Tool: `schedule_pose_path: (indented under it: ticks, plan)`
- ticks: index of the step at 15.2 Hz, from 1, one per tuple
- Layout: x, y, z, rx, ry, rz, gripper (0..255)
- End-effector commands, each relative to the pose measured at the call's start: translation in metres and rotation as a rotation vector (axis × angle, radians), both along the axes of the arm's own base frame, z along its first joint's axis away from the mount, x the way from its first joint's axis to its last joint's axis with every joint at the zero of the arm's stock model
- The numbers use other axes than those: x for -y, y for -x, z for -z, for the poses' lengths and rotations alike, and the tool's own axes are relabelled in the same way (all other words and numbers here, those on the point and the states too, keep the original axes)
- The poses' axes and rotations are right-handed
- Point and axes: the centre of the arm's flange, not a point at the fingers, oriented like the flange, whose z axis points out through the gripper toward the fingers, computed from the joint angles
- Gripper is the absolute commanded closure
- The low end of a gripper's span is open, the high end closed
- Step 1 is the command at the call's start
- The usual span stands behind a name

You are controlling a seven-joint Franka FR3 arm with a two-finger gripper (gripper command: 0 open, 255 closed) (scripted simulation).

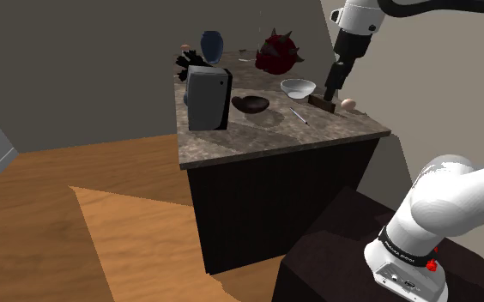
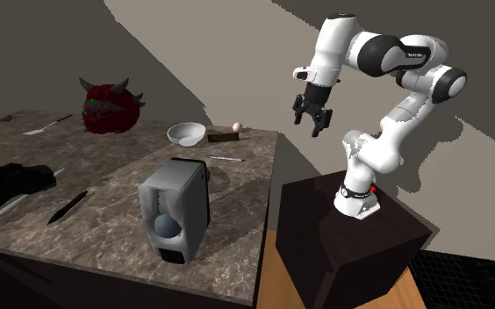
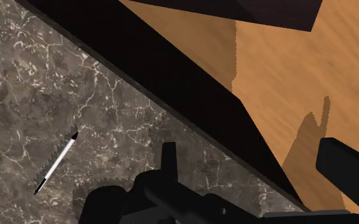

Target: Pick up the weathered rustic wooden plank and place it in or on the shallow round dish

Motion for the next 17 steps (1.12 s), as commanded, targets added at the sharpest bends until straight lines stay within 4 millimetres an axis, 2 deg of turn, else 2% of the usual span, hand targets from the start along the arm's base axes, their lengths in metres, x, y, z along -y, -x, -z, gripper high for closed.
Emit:
schedule_pose_path:
  ticks: [1, 17]
  plan:
    - [0.000, 0.000, 0.000, 0.000, 0.000, 0.000, 0]
    - [0.184, -0.089, 0.076, -0.051, -0.045, 0.152, 0]
